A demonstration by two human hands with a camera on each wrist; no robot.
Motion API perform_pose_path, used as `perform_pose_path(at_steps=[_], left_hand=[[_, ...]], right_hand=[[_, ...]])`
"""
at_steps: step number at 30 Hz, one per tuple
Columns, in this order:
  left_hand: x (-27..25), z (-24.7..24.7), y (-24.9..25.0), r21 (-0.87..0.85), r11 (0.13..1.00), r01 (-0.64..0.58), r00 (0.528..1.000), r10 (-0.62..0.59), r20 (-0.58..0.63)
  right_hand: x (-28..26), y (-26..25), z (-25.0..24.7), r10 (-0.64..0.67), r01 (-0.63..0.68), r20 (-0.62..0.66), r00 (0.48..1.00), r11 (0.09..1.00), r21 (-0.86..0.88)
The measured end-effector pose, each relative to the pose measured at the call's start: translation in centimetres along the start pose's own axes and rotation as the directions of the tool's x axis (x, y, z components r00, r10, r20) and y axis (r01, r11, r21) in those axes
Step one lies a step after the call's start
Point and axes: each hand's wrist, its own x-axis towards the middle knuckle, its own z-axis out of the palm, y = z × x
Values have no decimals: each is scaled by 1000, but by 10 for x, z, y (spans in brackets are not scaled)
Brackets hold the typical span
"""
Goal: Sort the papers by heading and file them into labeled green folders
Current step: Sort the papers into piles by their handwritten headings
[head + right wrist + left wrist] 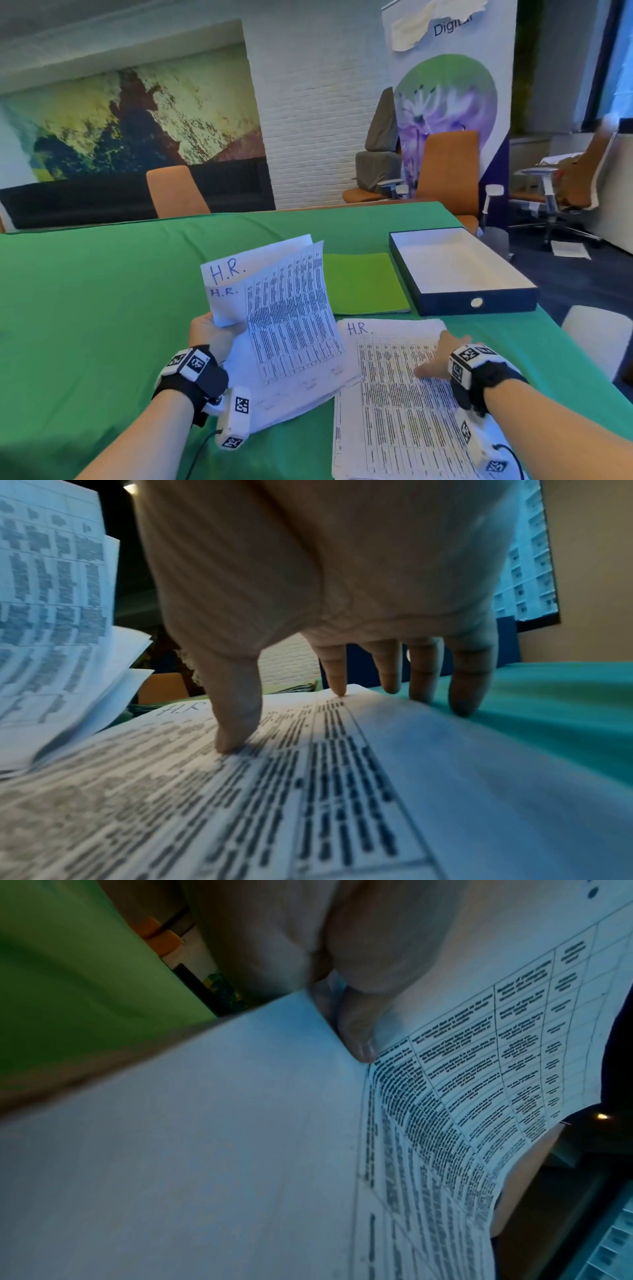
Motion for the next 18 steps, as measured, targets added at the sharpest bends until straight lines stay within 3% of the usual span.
perform_pose_path(at_steps=[5, 8, 12, 18], left_hand=[[-6, 0, 8, 26, 1000, -5, 996, 2, 94], [-8, 3, 10, 34, 997, -72, 988, 67, 137], [-8, 6, 8, 1, 999, -42, 990, 42, 133], [-10, 6, 4, 57, 998, -36, 994, 30, 101]], right_hand=[[0, 0, -1, 38, -34, -101, 994, 999, 42], [2, 2, -8, 31, -1, -192, 981, 987, 158], [-4, 8, -20, -9, 87, -325, 946, 970, 225], [3, 12, -30, -33, 167, -384, 923, 932, 321]])
